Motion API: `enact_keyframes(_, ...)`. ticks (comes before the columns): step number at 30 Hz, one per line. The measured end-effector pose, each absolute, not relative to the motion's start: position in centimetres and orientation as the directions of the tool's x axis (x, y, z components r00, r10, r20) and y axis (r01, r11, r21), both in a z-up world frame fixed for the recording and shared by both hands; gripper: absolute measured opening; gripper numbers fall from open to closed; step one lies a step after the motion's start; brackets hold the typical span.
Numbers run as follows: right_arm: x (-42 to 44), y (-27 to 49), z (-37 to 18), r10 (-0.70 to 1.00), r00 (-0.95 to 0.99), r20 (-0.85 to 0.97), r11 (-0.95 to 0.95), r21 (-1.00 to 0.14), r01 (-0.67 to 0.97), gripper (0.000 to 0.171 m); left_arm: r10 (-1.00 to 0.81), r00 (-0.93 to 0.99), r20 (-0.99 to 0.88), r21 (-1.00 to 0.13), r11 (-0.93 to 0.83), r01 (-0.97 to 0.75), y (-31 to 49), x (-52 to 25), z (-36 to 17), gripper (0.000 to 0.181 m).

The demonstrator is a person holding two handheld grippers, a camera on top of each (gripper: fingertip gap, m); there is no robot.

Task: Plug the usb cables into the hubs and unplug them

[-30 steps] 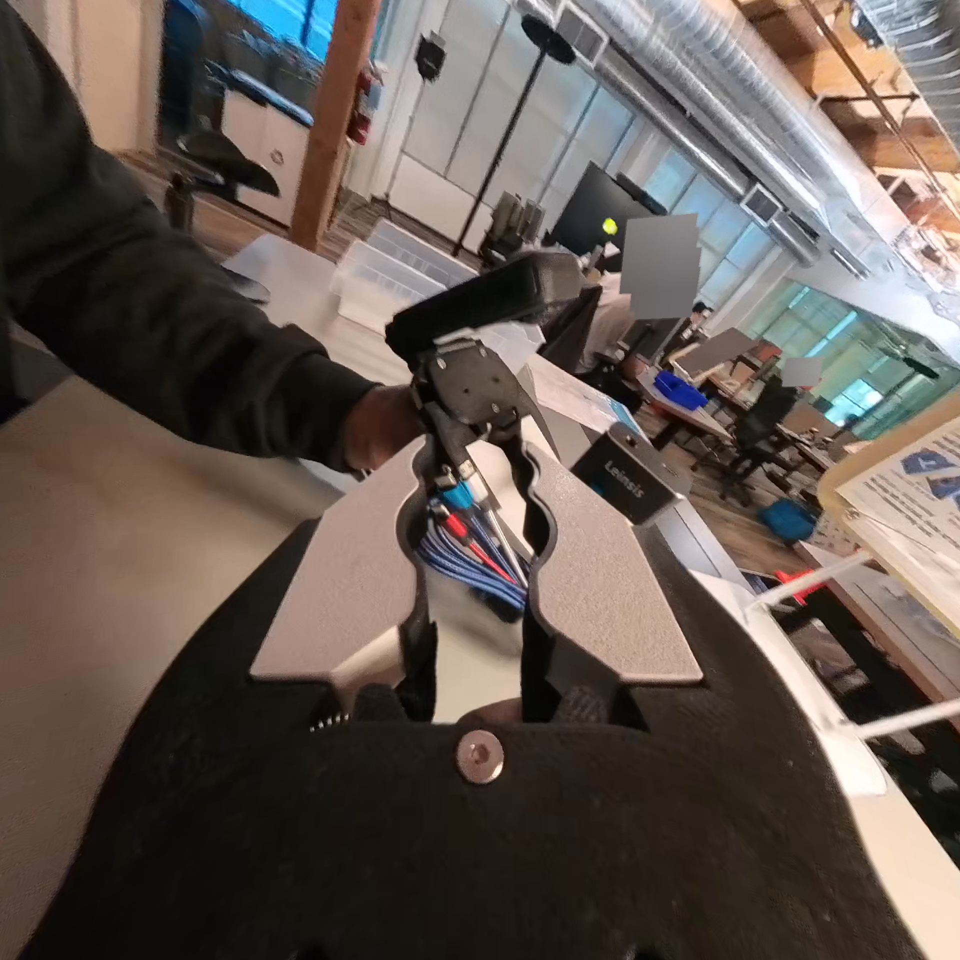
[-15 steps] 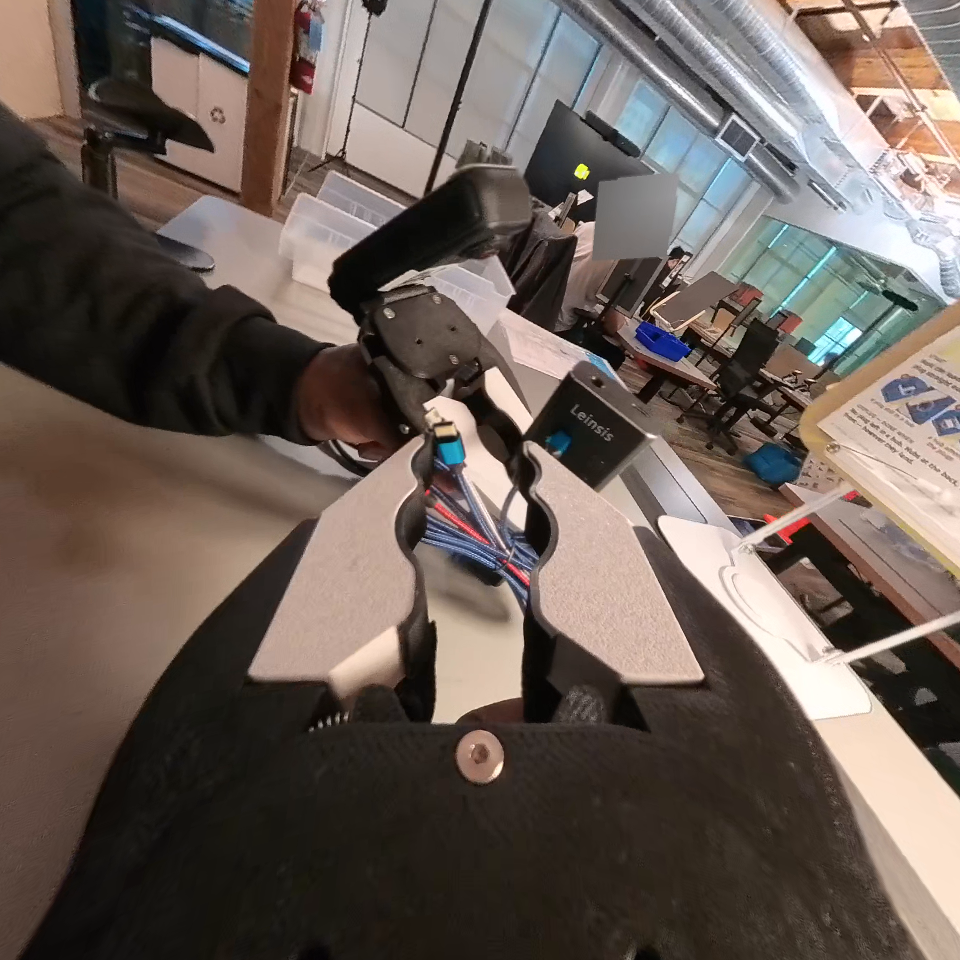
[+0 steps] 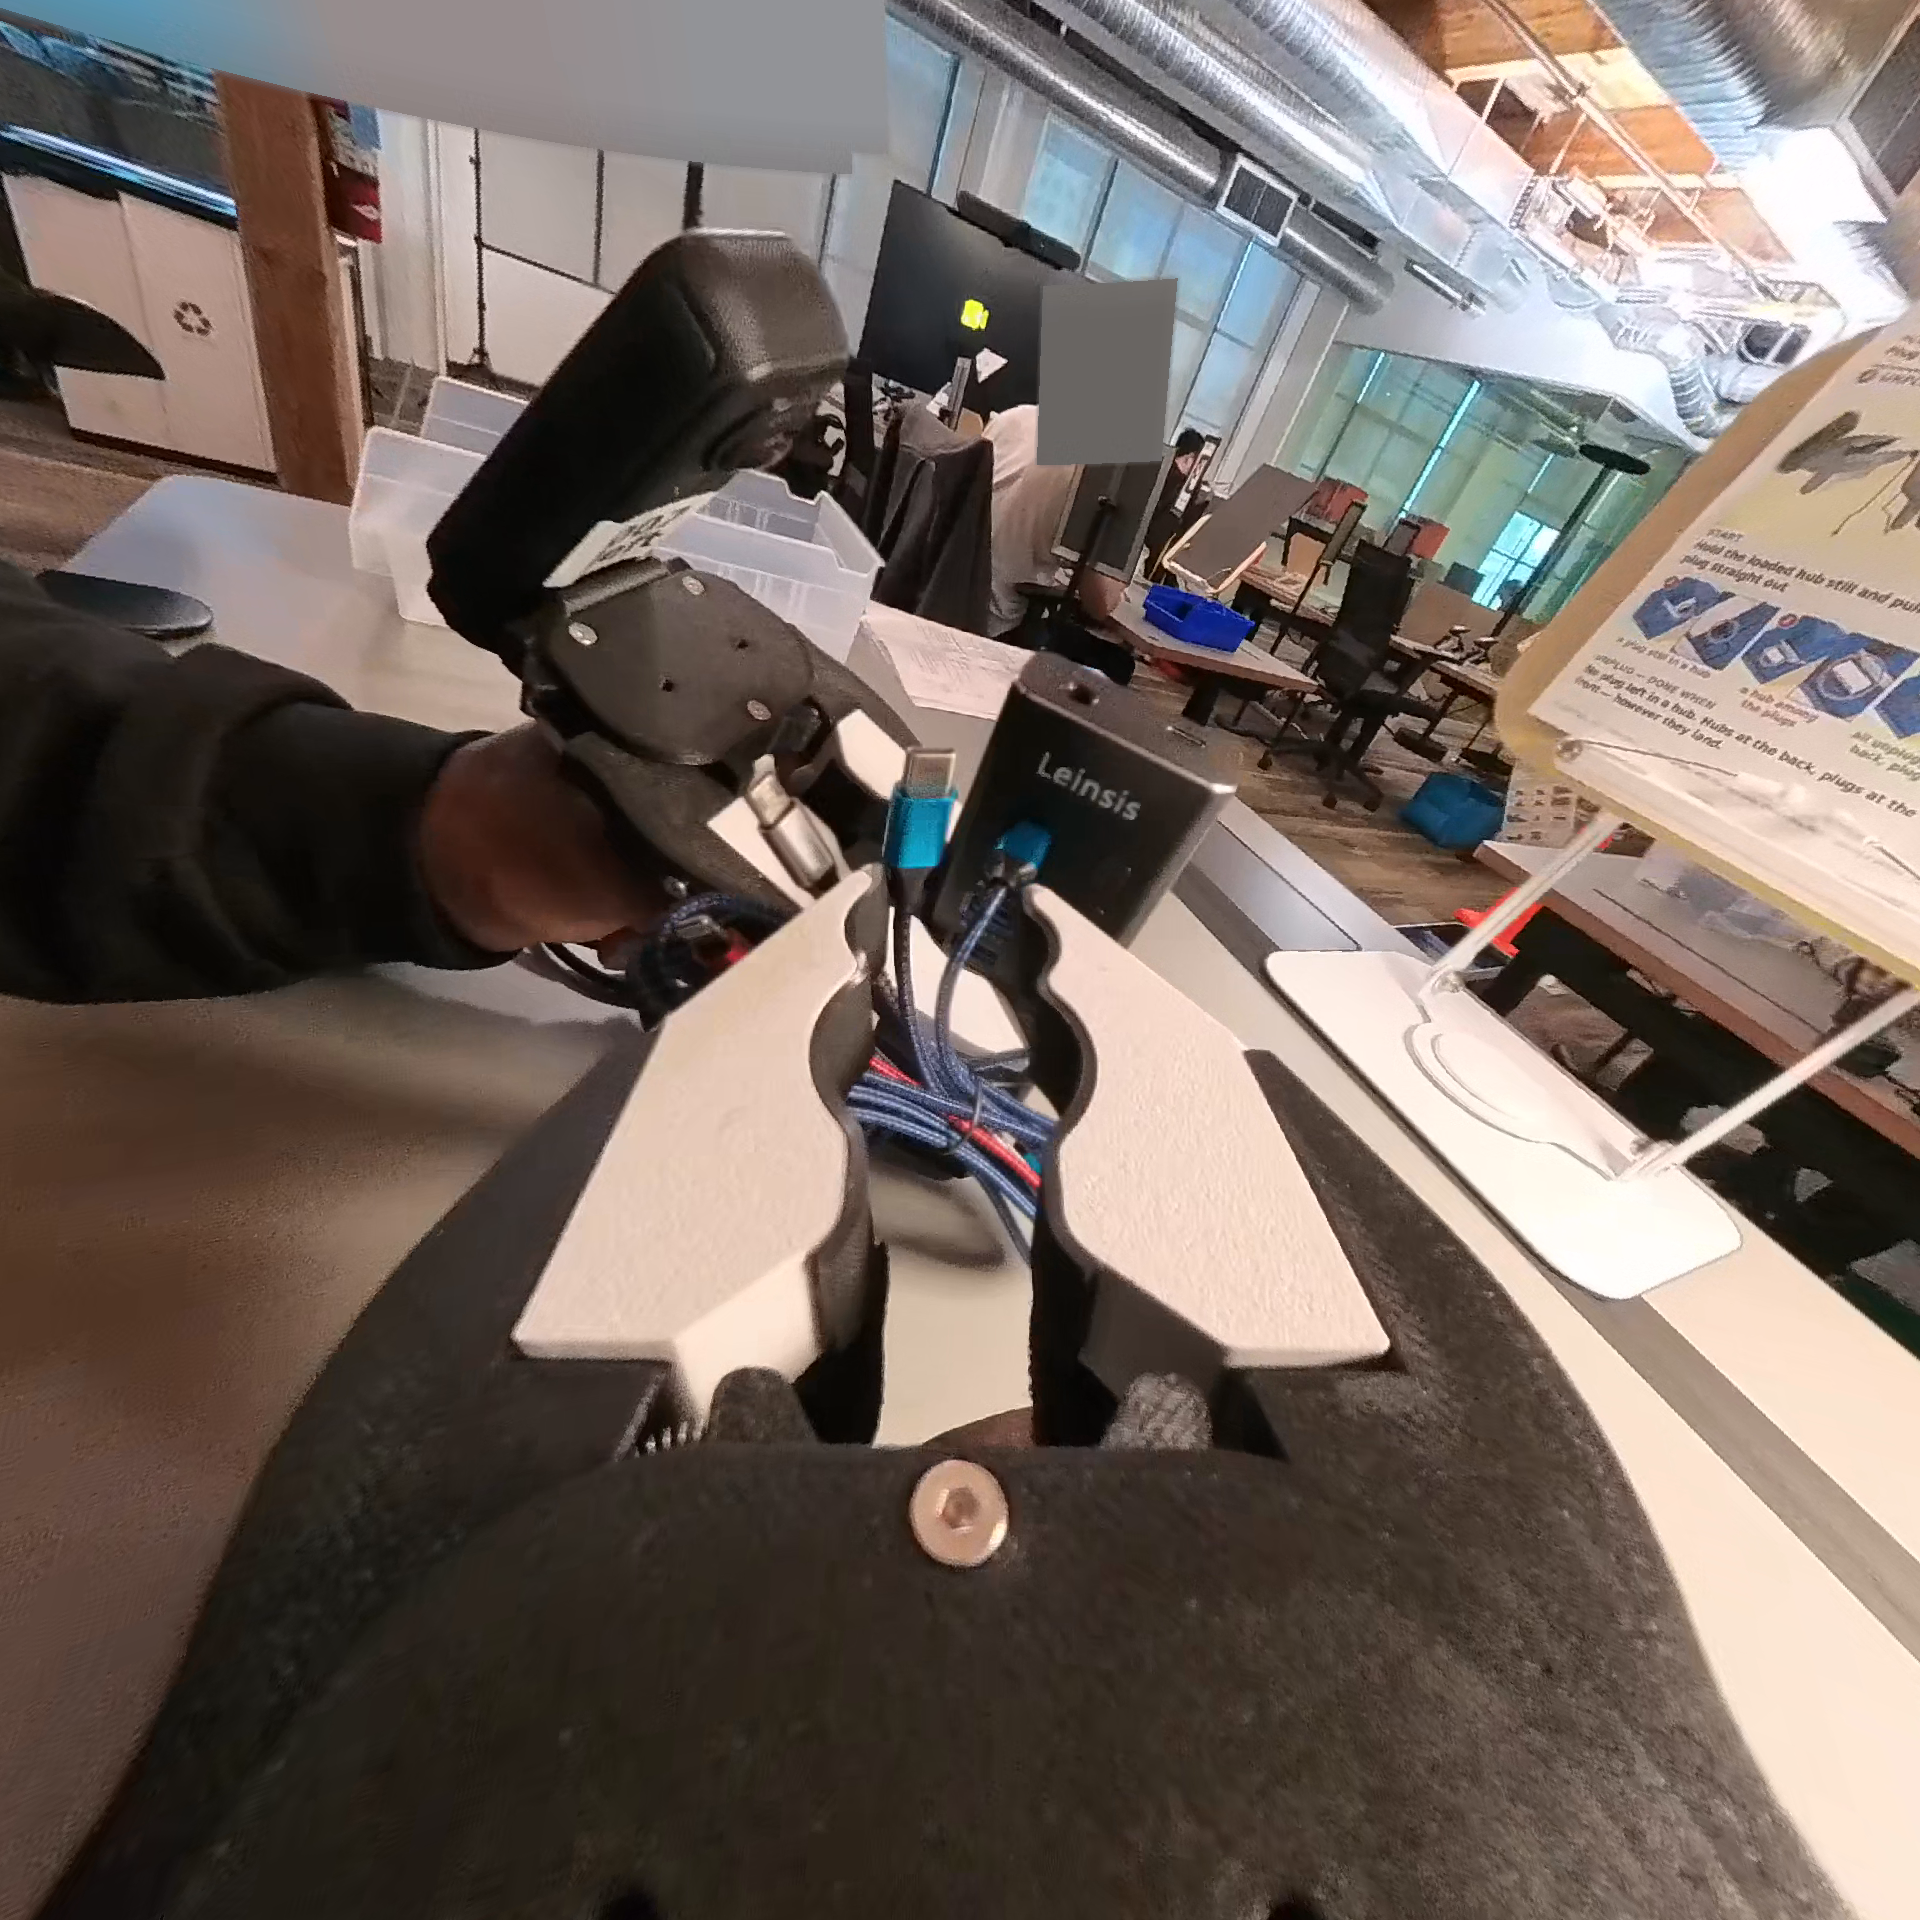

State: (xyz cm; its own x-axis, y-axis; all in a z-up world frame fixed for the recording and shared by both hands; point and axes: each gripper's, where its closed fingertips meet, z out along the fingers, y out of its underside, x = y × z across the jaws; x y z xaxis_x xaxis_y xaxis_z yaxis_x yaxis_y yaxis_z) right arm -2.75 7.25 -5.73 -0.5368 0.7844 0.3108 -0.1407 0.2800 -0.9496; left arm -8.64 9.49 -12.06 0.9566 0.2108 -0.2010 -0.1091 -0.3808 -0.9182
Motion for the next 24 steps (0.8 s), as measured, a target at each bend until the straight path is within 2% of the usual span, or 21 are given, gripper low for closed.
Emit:
enact_keyframes(4,-2.4,6.4,-5.8,0.772,-0.541,0.334,0.287,-0.942,-0.172,0.005,0.219,0.956,-0.193,-0.923,-0.372,-0.101,9.4,-8.8,-11.9,0.030)
enact_keyframes(10,-2.4,5.5,-6.4,0.759,-0.599,0.254,0.221,-0.967,-0.129,0.005,0.232,0.953,-0.195,-0.925,-0.367,-0.100,9.3,-9.0,-11.8,0.030)
enact_keyframes(14,-2.6,4.7,-6.8,0.748,-0.652,0.119,0.130,-0.991,-0.032,0.005,0.229,0.949,-0.219,-0.923,-0.363,-0.126,9.5,-8.6,-11.5,0.030)
enact_keyframes(19,-3.5,4.8,-7.2,0.785,-0.619,-0.031,0.063,-0.990,0.130,0.004,0.245,0.942,-0.231,-0.922,-0.363,-0.131,9.5,-8.6,-11.5,0.029)
enact_keyframes(24,-3.8,5.1,-7.6,0.827,-0.560,-0.049,0.093,-0.971,0.222,0.003,0.262,0.937,-0.230,-0.927,-0.351,-0.129,9.4,-8.9,-11.2,0.029)
